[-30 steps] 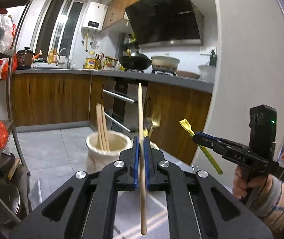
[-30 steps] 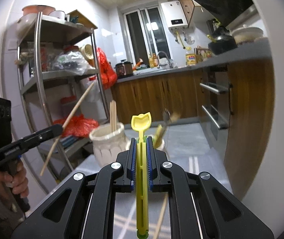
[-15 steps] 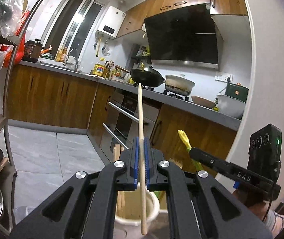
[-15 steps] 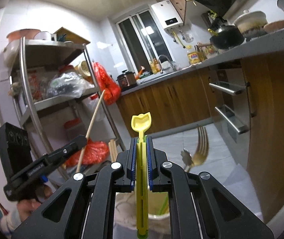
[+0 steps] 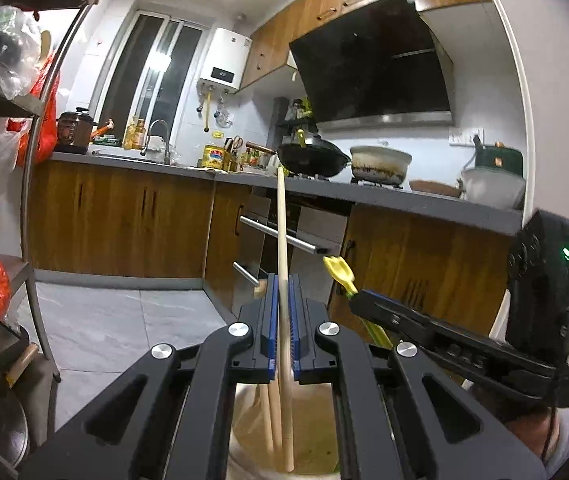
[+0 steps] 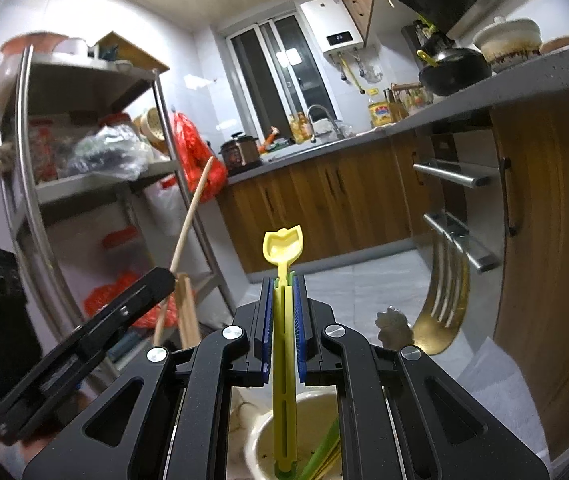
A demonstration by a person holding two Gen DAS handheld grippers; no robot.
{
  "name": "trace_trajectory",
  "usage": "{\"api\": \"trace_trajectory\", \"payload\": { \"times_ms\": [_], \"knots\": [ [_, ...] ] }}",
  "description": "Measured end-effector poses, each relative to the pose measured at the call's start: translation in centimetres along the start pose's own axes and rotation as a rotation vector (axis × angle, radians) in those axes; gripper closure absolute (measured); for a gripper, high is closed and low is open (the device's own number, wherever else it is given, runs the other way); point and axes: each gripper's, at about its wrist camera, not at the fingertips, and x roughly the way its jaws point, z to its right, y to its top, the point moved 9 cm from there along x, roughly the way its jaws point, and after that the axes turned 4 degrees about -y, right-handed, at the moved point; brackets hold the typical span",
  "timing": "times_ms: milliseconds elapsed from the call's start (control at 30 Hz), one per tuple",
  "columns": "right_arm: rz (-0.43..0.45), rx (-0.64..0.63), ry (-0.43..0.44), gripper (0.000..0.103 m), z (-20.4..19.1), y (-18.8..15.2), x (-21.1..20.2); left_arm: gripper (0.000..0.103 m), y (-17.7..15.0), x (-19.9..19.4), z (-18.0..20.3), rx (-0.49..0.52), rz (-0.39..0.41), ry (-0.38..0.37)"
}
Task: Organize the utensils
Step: 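Lower the chopstick into the larger cup while the right tool lowers the yellow spoon into the smaller cup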
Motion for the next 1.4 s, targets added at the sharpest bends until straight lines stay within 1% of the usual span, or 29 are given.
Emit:
{"api": "trace_trajectory", "payload": {
  "times_ms": [100, 233, 333, 500, 767, 900, 1100, 1233, 1400],
  "knots": [
    [-0.001, -0.044, -0.023, 0.092, -0.3, -0.4, 0.5, 0.098, -0.3, -0.9, 0.2, 0.025, -0.011, -0.006],
    [-0.003, -0.110, -0.068, 0.092, -0.6, -0.9, 1.0, 0.098, -1.0, -1.8, 0.4, 0.013, -0.042, -0.040],
    [-0.023, -0.132, -0.074, 0.092, -0.7, -1.4, 1.1, 0.098, -1.7, -2.2, 0.2, 0.002, -0.073, -0.044],
    [-0.061, -0.226, -0.076, 0.092, -1.3, -2.5, 0.3, 0.098, -2.2, -3.0, -0.5, -0.025, -0.087, -0.050],
    [-0.122, -0.205, -0.064, 0.092, -0.4, -3.7, -1.6, 0.098, -2.7, -3.2, -0.8, -0.033, -0.106, -0.058],
    [-0.156, -0.187, -0.047, 0.092, -0.4, -4.3, -2.5, 0.098, -3.1, -3.1, -0.9, -0.043, -0.132, -0.049],
    [-0.203, -0.199, -0.041, 0.092, -1.1, -5.2, -2.1, 0.098, -3.7, -3.2, -1.5, -0.069, -0.158, -0.017],
    [-0.229, -0.199, -0.048, 0.092, -1.1, -5.7, -1.8, 0.098, -3.6, -3.4, -1.6, -0.069, -0.151, -0.011],
    [-0.239, -0.199, -0.055, 0.092, -1.0, -5.7, -1.5, 0.091, -3.5, -3.5, -1.6, -0.063, -0.145, -0.006]
  ]
}}
